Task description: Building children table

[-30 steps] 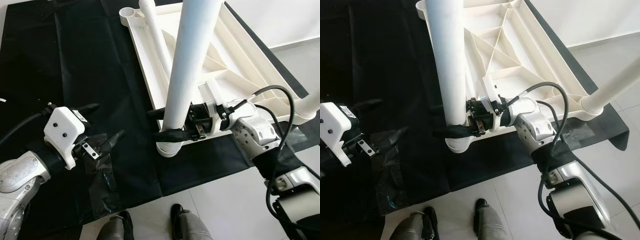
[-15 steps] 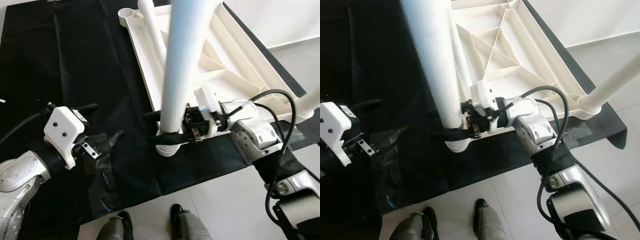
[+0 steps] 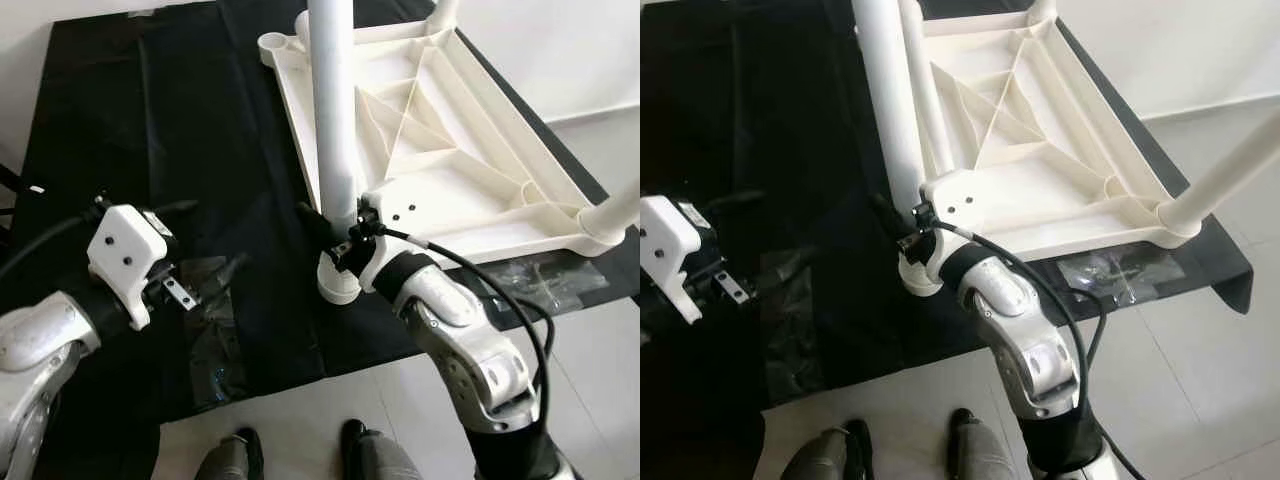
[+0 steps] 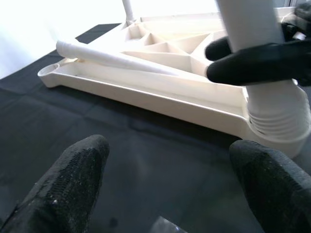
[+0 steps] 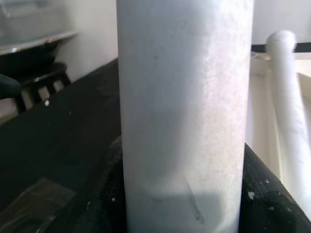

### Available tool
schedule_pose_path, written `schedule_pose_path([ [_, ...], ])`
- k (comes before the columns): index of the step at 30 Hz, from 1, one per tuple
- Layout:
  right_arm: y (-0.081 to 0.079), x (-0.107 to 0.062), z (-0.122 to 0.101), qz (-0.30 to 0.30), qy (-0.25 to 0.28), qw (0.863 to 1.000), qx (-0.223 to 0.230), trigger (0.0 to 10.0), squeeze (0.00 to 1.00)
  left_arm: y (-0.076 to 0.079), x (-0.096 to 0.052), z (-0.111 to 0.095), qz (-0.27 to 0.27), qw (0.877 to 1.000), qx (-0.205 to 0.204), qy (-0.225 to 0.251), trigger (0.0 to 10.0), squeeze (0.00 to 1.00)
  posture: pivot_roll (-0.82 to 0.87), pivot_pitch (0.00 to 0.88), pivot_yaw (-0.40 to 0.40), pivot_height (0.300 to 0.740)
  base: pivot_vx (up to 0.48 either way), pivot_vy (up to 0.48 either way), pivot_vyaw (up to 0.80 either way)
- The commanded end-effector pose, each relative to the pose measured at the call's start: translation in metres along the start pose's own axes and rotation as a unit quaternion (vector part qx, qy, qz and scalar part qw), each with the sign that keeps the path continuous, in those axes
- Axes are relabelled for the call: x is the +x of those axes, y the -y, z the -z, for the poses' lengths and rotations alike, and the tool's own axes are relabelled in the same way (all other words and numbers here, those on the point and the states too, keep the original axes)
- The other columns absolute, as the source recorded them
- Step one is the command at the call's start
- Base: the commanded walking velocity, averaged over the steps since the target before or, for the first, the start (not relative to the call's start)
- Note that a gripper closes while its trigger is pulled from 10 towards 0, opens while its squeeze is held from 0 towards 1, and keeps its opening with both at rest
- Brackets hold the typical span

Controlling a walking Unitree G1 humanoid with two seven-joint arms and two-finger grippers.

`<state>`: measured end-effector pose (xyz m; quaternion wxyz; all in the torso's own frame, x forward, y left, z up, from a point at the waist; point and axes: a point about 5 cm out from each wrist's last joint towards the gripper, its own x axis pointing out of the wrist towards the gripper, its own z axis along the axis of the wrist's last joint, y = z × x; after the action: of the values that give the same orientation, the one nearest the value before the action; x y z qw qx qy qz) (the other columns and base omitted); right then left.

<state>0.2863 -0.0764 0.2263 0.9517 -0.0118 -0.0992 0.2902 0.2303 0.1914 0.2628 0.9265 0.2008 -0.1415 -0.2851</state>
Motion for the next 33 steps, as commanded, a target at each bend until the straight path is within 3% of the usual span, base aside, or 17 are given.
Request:
schedule_pose_path([
  [1,0.009,-0.005,0.033,0.030,-0.064,0.998,0.001,10.0,0.00,0.000,0.001,0.001,0.011,1.000,0.008,-0.004,10.0,0.00,-0.12,0.288,-0.006,0.740,0.000,0.000,0.00],
  [6,-0.008,0.003,0.019,-0.012,-0.019,1.000,-0.009,10.0,0.00,0.000,0.002,0.002,0.010,1.000,0.009,-0.001,10.0,0.00,-0.12,0.268,0.001,0.740,0.000,0.000,0.00],
  [8,-0.021,0.007,0.004,-0.064,0.021,0.998,-0.012,10.0,0.00,-0.001,0.004,0.001,0.008,1.000,0.010,0.002,10.0,0.00,-0.12,0.262,0.005,0.740,0.000,0.000,0.00],
  [11,-0.025,0.008,-0.001,-0.084,0.035,0.996,-0.014,10.0,0.00,-0.002,0.004,0.001,0.007,1.000,0.010,0.004,10.0,0.00,-0.12,0.262,0.005,0.740,0.000,0.000,0.00],
  [12,-0.028,0.009,-0.008,-0.126,0.051,0.990,-0.020,10.0,0.00,-0.002,0.005,0.001,0.004,1.000,0.010,0.006,10.0,0.00,-0.12,0.258,0.001,0.740,0.000,0.000,0.00],
  [15,-0.028,0.009,-0.008,-0.126,0.051,0.990,-0.020,10.0,0.00,-0.002,0.005,0.001,0.004,1.000,0.010,0.006,10.0,0.00,-0.12,0.258,0.001,0.740,0.000,0.000,0.00],
  [16,-0.026,0.013,-0.013,-0.162,0.064,0.985,-0.019,10.0,0.00,-0.004,0.006,0.000,-0.002,1.000,0.008,0.011,10.0,0.00,-0.13,0.254,-0.006,0.740,0.000,0.000,0.00],
  [17,-0.026,0.013,-0.013,-0.162,0.064,0.985,-0.019,10.0,0.00,-0.004,0.006,0.000,-0.002,1.000,0.008,0.011,10.0,0.00,-0.13,0.254,-0.006,0.740,0.000,0.000,0.00],
  [19,-0.009,0.026,-0.038,-0.201,0.106,0.974,-0.022,10.0,0.00,-0.008,0.010,-0.003,-0.023,0.999,-0.012,0.030,10.0,0.00,-0.15,0.236,-0.022,0.740,0.000,0.000,0.00],
  [25,-0.001,0.035,-0.056,-0.201,0.143,0.969,-0.010,10.0,0.00,-0.013,0.013,-0.007,-0.039,0.998,-0.029,0.047,10.0,0.00,-0.15,0.226,-0.017,0.740,0.000,0.000,0.00],
  [28,0.001,0.041,-0.064,-0.175,0.165,0.971,0.011,10.0,0.00,-0.021,0.014,-0.013,-0.056,0.995,-0.054,0.070,10.0,0.00,-0.15,0.205,-0.013,0.740,0.000,0.000,0.00],
  [33,0.012,0.049,-0.057,-0.088,0.146,0.985,-0.013,10.0,0.00,-0.029,0.016,-0.016,-0.068,0.991,-0.074,0.088,10.0,0.00,-0.16,0.185,0.000,0.740,0.000,0.000,0.00],
])
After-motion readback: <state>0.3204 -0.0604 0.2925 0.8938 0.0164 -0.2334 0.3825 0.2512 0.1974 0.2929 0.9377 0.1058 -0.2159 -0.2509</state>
